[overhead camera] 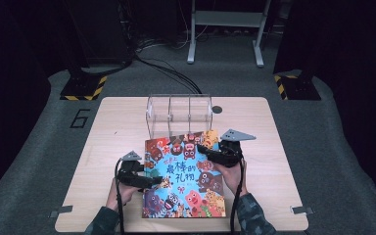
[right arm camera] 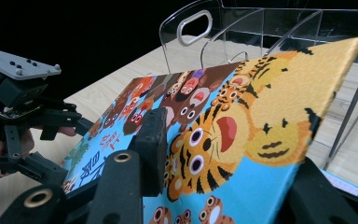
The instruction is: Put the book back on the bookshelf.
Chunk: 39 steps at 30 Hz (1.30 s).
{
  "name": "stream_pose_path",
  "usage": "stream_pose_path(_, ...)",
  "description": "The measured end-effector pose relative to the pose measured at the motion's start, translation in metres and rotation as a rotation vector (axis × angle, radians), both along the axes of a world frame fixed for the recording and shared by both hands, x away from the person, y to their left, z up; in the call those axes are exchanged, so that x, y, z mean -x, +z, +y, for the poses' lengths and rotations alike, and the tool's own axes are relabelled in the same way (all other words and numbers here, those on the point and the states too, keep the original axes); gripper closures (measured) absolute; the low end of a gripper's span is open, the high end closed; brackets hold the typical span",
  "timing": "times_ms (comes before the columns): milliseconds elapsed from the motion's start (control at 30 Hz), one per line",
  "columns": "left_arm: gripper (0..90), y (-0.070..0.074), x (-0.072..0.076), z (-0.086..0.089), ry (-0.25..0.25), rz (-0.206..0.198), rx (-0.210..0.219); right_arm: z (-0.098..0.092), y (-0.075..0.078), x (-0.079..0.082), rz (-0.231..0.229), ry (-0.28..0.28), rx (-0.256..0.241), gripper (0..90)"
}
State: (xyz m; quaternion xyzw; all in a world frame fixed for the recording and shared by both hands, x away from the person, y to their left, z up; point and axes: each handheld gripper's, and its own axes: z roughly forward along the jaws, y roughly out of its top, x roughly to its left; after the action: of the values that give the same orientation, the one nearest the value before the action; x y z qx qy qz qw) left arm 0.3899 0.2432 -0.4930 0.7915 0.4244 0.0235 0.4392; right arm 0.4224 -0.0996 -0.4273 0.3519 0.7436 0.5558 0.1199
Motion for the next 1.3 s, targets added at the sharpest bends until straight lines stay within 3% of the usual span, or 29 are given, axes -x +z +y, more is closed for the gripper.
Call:
stream_pose_path(133,5.0,-0.001,0.001,0.001,0.003,-0.009,0.015,0.000,0.000,0.000,0.006,-0.008,-0.001,58.1)
stream_pose_path(333,5.1,-0.008,0.003,0.000,0.009,0.005,0.046,0.002,0.000,-0.003,0.056,-0.030,0.023,56.0)
stream_pose_path(633,5.2,-0.010,0.001,0.000,-0.010,0.017,0.053,0.000,-0.002,-0.007,0.124,-0.052,0.030,55.3)
stream_pose_path(700,5.3,-0.011,0.001,-0.001,-0.008,0.017,0.050,0.000,-0.002,-0.009,0.164,-0.047,0.042,53.3)
stream_pose_path(833,5.7,-0.012,0.001,0.000,-0.011,0.009,0.052,-0.002,-0.003,-0.010,0.161,-0.031,0.042,53.5)
stream_pose_path(1167,7.3,-0.010,0.000,0.001,-0.015,-0.008,0.070,-0.004,0.005,-0.011,0.203,0.019,0.061,54.5)
stream_pose_path(1200,7.8,-0.011,0.000,0.001,-0.016,-0.011,0.072,-0.003,0.006,-0.010,0.227,0.019,0.062,54.7)
stream_pose_path(1300,8.1,-0.011,0.000,0.002,-0.015,-0.013,0.076,-0.004,0.007,-0.011,0.228,0.019,0.068,54.9)
